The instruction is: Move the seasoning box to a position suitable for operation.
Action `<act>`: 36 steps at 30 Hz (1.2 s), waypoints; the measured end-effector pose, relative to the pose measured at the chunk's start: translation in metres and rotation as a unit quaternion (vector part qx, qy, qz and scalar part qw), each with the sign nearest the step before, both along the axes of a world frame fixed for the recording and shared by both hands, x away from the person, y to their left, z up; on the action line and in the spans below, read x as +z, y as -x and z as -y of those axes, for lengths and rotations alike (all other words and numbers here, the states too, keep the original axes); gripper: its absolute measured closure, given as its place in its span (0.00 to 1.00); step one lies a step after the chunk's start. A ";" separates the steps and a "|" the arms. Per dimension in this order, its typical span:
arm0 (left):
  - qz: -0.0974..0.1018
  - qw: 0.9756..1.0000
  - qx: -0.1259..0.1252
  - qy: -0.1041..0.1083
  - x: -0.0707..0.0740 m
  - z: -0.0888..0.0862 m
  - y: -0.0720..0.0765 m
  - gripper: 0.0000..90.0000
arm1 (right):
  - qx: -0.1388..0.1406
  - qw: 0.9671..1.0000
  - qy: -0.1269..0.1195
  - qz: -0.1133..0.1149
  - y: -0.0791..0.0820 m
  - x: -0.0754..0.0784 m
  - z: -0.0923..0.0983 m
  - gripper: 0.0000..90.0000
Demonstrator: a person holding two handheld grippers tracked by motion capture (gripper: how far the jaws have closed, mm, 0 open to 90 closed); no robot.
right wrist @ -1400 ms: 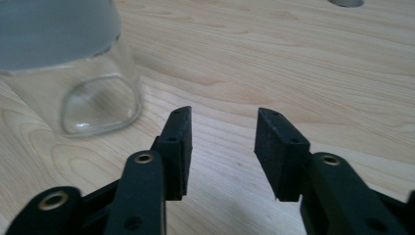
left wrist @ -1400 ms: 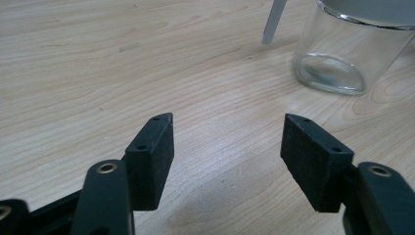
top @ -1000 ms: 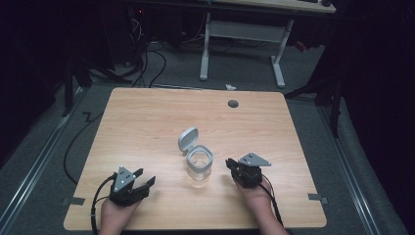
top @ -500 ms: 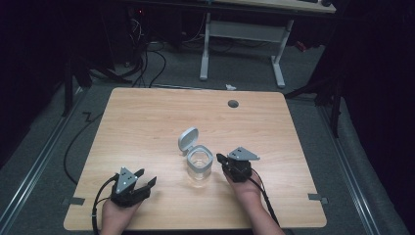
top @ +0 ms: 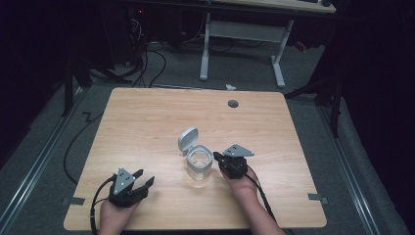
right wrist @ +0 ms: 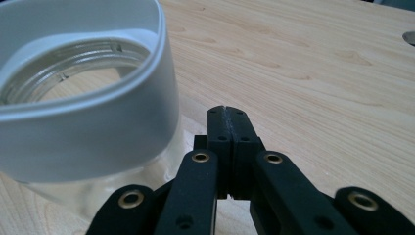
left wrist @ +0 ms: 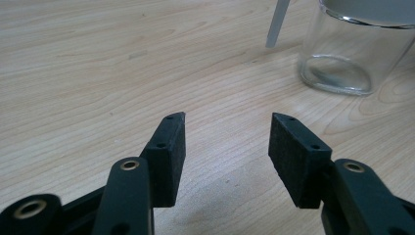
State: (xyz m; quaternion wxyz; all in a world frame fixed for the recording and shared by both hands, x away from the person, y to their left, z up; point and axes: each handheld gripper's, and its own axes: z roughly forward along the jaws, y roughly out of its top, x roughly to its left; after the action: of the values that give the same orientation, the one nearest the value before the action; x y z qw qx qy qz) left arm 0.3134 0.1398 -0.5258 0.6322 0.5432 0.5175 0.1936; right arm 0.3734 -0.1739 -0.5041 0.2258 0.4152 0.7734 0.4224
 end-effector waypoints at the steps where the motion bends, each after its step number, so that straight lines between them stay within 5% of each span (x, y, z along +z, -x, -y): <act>1: 0.000 1.000 -0.002 0.001 0.001 0.000 0.000 0.55 | 0.001 1.000 0.000 0.001 0.000 0.001 -0.001 1.00; 36: -0.011 1.000 -0.021 0.010 0.001 0.006 0.001 0.58 | 0.036 0.999 -0.012 0.008 0.052 -0.003 -0.012 1.00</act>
State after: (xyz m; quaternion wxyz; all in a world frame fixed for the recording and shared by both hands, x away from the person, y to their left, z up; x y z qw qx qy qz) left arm 0.3123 0.1335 -0.5243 0.6358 0.5496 0.5150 0.1687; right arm 0.3219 -0.1614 -0.5072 0.2118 0.3858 0.7810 0.4431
